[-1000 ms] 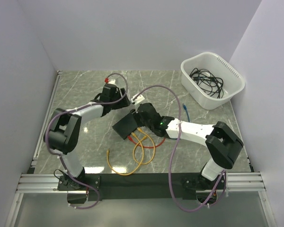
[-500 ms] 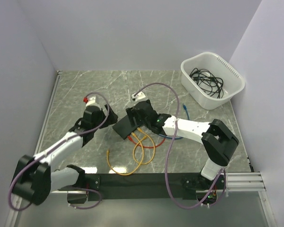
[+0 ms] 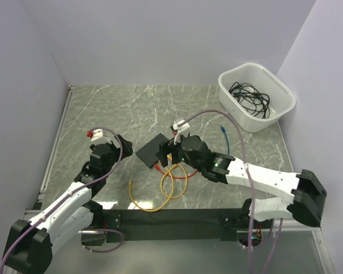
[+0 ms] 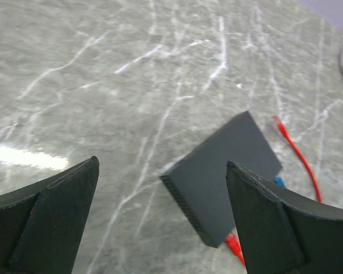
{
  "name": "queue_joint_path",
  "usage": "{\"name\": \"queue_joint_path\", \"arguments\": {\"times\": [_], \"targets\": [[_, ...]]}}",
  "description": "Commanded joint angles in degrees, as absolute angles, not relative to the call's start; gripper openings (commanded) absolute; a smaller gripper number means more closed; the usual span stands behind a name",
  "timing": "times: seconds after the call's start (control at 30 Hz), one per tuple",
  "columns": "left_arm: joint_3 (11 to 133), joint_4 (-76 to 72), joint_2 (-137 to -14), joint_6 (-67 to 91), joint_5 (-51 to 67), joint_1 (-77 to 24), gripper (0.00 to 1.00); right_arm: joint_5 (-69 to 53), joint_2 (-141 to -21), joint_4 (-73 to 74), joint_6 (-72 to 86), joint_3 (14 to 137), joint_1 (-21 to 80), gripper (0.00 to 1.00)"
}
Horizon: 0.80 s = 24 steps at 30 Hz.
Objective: Insert the plug into the switch port
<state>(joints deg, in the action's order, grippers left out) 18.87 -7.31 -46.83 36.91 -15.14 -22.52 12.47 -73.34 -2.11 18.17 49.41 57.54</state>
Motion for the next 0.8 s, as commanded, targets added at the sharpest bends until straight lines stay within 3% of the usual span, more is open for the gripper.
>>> {"name": "queue_joint_path", "arguments": {"times": [0.0, 0.1, 0.5, 0.77], "targets": [[17.8, -10.8, -45.4, 35.4, -19.5, -22.6, 0.98, 15.5, -68.0, -2.2, 17.0, 48.3, 61.2, 0.91], [17.4, -10.0, -43.7, 35.7, -20.7, -22.6, 0.98, 20.8, -62.2, -1.3, 18.4, 45.3, 64.1, 0.92], [15.3, -12.1, -41.0, 35.2, -21.0, -22.1, 0.98, 21.5, -34.1, -5.0, 21.7, 26.1, 65.3, 0.94], [19.7, -10.8, -40.2, 28.5, -33.4, -21.9, 0.99, 23.8, -30.2, -2.9, 21.9, 23.9, 65.2, 0.95]]}}
